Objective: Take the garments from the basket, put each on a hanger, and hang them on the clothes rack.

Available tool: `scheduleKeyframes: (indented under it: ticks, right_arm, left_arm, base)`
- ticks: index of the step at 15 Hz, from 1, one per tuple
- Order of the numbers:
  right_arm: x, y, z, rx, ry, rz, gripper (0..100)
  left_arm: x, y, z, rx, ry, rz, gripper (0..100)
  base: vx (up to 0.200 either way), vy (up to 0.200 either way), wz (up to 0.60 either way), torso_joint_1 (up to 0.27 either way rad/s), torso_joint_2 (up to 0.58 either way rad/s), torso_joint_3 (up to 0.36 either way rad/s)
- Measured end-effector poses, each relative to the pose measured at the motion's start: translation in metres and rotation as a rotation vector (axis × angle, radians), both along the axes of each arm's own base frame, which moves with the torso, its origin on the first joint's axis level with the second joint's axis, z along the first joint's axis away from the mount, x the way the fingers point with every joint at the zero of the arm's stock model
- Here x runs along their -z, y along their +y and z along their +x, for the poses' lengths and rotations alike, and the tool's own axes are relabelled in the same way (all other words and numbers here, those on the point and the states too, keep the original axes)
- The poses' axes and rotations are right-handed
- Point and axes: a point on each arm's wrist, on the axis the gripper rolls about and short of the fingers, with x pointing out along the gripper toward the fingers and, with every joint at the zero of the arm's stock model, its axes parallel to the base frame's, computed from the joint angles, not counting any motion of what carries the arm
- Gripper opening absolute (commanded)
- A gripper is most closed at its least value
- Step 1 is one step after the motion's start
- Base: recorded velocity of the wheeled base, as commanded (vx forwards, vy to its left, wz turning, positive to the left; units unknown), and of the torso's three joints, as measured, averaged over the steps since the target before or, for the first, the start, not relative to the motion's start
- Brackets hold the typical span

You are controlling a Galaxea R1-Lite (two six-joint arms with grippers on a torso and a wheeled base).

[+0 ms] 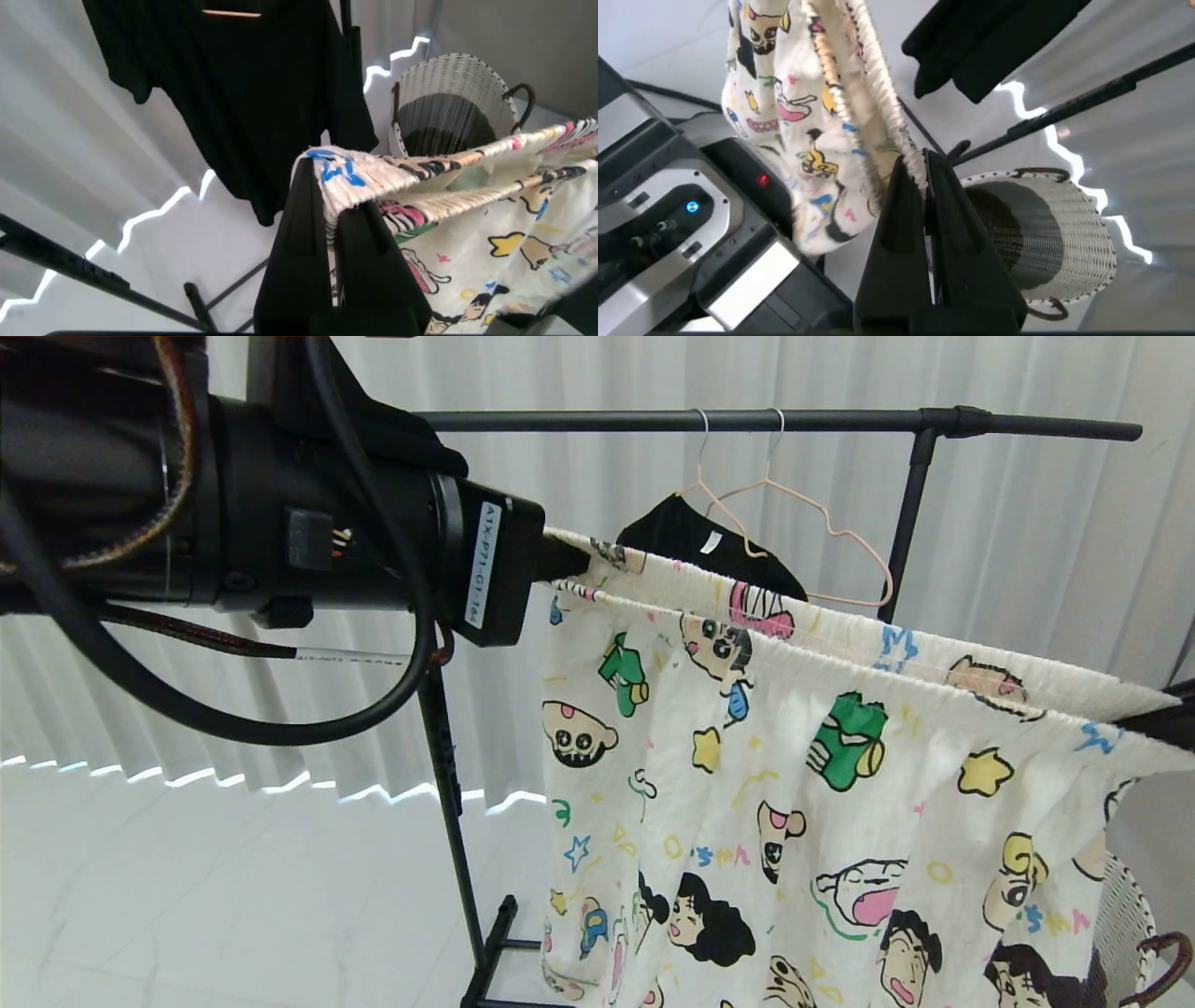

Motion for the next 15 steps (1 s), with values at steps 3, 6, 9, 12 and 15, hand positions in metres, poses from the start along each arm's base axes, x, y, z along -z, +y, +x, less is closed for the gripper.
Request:
scheduleKeyframes:
  ticks: [3, 6, 9, 12, 15]
  right_arm:
    - [-0.001, 0.001, 0.007, 0.044, -0.009, 0.022, 0]
    - [-0.016, 0.018, 0.032, 0.110, -0.112, 0.201, 0]
    - [-0.022, 0.045, 0.059, 0.105, -0.196, 0.293, 0]
    - [-0.013, 0.063, 0.073, 0.080, -0.194, 0.268, 0]
    - [-0.009, 0.070, 0.078, 0.080, -0.185, 0.250, 0]
  left_arm:
    - [0.002, 0.008, -0.006, -0.020, 0.024, 0.014, 0]
    - [0.007, 0.022, -0.035, -0.022, 0.162, 0.003, 0]
    - [0.011, 0.027, -0.086, 0.095, 0.303, -0.036, 0]
    - [0.011, 0.034, -0.123, 0.213, 0.392, -0.095, 0]
    - [0.011, 0.039, -0.132, 0.229, 0.380, -0.098, 0]
  base:
    - [0.000, 0.000, 0.00, 0.000, 0.00, 0.000]
    - [0.000, 0.000, 0.00, 0.000, 0.00, 0.000]
    - [0.000, 0.000, 0.00, 0.000, 0.00, 0.000]
    - [0.000, 0.000, 0.00, 0.000, 0.00, 0.000]
    - [0.000, 0.000, 0.00, 0.000, 0.00, 0.000]
